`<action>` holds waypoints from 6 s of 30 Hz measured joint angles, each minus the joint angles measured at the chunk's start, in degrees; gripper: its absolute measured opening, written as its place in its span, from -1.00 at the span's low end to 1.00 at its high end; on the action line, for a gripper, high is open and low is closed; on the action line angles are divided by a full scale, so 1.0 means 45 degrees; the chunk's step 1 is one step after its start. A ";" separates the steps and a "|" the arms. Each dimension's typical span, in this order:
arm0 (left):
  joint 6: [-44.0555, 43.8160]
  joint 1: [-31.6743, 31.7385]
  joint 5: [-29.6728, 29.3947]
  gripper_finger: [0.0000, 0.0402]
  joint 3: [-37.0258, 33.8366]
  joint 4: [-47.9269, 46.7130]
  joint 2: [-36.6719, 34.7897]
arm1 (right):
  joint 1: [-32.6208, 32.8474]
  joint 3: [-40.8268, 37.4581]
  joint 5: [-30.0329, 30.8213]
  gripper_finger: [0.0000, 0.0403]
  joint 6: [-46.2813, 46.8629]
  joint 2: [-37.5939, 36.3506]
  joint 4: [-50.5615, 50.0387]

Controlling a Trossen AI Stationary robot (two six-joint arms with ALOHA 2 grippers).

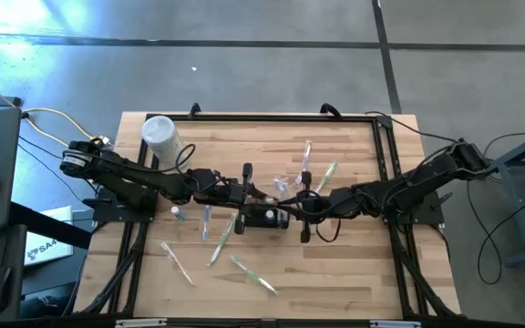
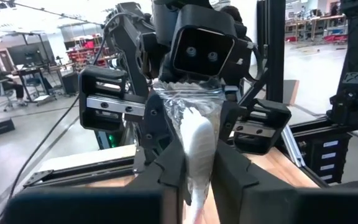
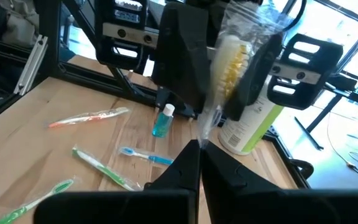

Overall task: Pick & Place toothbrushing station
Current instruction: Put the right orange toothbrush into the black mesh, then put the orange toothbrush into the black mesh

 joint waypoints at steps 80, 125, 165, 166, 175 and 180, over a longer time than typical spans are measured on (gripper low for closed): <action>-0.2970 0.1778 0.0117 -0.79 -0.3444 -0.2366 -0.2122 | 0.2917 0.0000 0.6159 0.36 0.6392 -0.1069 -0.6656; -0.3635 0.1768 0.0389 -0.27 -0.3453 -0.2421 -0.1418 | 0.2917 0.0000 0.5256 0.36 0.6668 -0.1064 -0.6748; -0.4926 0.0689 -0.0813 0.12 0.2332 -1.5010 -0.1588 | 0.2922 -0.0005 0.5246 0.36 0.6718 -0.1064 -0.6827; -0.5320 0.0457 -0.0814 0.12 0.2577 -1.5696 -0.1588 | 0.2922 0.0000 0.5244 0.36 0.6775 -0.1064 -0.6880; -0.9567 -0.1720 -0.0992 0.12 0.3308 -2.0729 -0.1588 | 0.2909 -0.0005 0.5236 0.36 0.6997 -0.1064 -0.7225; -1.1718 -0.2485 -0.1230 0.12 0.3308 -2.1987 -0.1219 | 0.2682 -0.0005 0.5239 0.36 0.6780 -0.1064 -0.7220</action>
